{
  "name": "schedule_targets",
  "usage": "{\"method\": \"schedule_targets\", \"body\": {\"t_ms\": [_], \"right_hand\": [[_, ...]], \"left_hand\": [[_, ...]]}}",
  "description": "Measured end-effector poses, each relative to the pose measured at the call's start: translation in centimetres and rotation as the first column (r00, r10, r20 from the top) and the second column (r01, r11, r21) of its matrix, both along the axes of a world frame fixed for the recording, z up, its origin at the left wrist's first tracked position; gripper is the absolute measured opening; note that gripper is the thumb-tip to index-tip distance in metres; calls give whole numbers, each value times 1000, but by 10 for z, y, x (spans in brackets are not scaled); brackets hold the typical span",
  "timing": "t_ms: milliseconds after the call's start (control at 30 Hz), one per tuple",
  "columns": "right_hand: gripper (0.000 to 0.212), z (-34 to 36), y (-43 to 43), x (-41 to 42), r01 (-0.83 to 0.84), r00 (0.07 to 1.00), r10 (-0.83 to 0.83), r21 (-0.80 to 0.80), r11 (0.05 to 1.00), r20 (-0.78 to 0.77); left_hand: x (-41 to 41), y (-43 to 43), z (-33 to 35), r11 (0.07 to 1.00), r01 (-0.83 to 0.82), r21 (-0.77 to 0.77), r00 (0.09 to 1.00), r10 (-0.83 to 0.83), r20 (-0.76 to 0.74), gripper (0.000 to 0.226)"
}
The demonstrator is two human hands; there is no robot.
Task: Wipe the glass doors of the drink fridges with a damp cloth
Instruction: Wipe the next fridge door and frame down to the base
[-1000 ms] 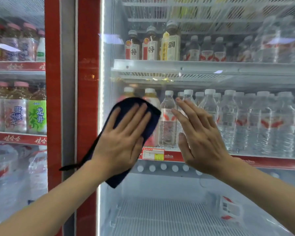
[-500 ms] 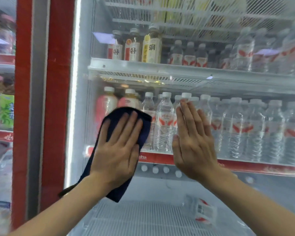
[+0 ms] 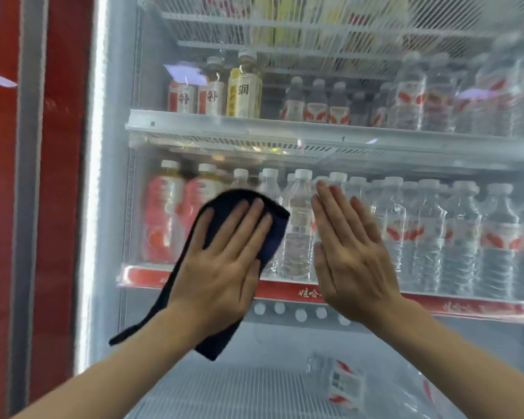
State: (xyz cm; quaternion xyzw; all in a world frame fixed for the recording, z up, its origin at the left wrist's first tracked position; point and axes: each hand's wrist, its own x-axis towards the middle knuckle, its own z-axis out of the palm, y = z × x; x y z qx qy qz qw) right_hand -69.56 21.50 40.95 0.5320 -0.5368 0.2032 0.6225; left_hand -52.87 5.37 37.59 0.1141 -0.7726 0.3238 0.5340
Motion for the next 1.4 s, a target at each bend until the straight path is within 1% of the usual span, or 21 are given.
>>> {"method": "schedule_targets", "body": {"t_ms": [67, 133, 167, 200, 267, 333, 400, 467, 533, 633, 700, 767, 867, 967, 1067, 1133, 1200, 1267, 1333, 1367, 1400], "right_hand": [[59, 4, 8, -1, -60, 998, 60, 22, 998, 10], [60, 7, 22, -10, -58, 998, 59, 37, 998, -13], [61, 8, 29, -17, -42, 999, 43, 22, 999, -18], [61, 9, 37, -26, -25, 1000, 25, -4, 1000, -9], [61, 5, 49, -40, 1, 999, 1, -41, 999, 48], [61, -2, 52, -47, 14, 998, -11, -40, 999, 70], [61, -6, 52, -50, 23, 998, -21, -38, 999, 56], [60, -5, 52, -50, 19, 999, -17, -33, 999, 47], [60, -3, 54, -50, -13, 999, 14, -27, 1000, 50], [59, -5, 65, -56, -42, 998, 43, -34, 999, 51], [60, -10, 78, -66, -6, 998, 10, -61, 998, 57], [60, -15, 88, -79, 27, 998, -23, -75, 997, 58], [59, -19, 93, -90, 26, 998, -22, -72, 997, 56], [58, -21, 91, -91, 16, 999, -13, -68, 998, 47], [59, -20, 93, -91, 7, 999, -4, -63, 998, 50], [59, -19, 96, -90, -25, 998, 28, -52, 998, 54], [60, -20, 103, -90, -68, 995, 71, -42, 997, 73], [63, -25, 115, -94, -66, 990, 76, -85, 994, 117], [66, -33, 130, -102, -3, 986, 26, -137, 991, 166], [65, -38, 137, -107, 35, 983, -8, -148, 988, 183], [65, -40, 142, -113, 71, 981, -41, -151, 986, 191]], "left_hand": [[4, 1, -4, 996, 15, -88, 990, -2, 141, 62], [14, -12, 25, 963, 47, -265, 948, 40, 314, 61], [18, -17, 46, 943, 65, -328, 928, 64, 367, 59], [19, -19, 67, 933, 63, -355, 924, 80, 374, 58], [9, -10, 84, 962, 13, -274, 964, 60, 258, 58], [-10, 8, 68, 992, -9, -129, 997, 19, 74, 60], [-33, 29, 27, 999, 15, -40, 1000, -16, -12, 61], [-46, 45, -9, 999, 32, -32, 999, -31, 32, 60], [-47, 50, -25, 998, 40, -57, 994, -34, 108, 60], [-34, 39, 6, 975, 56, -217, 953, 13, 304, 59], [-31, 32, 47, 951, 65, -302, 938, 45, 343, 59], [-38, 36, 79, 972, 18, -234, 976, 34, 216, 60], [-57, 51, 83, 997, -16, -81, 1000, 17, 7, 60], [-71, 63, 63, 999, 20, 31, 994, -16, -108, 60], [-82, 79, 41, 996, 50, 80, 989, -38, -141, 61], [-89, 90, 12, 998, 47, 41, 996, -44, -83, 62], [-92, 98, -24, 999, 31, -33, 998, -29, 53, 63], [-90, 100, -47, 992, 39, -121, 979, -14, 205, 63], [-81, 93, -33, 969, 75, -235, 934, 15, 358, 61], [-77, 89, -14, 953, 82, -293, 911, 48, 410, 60], [-77, 87, 12, 943, 83, -321, 907, 62, 416, 59]]}}
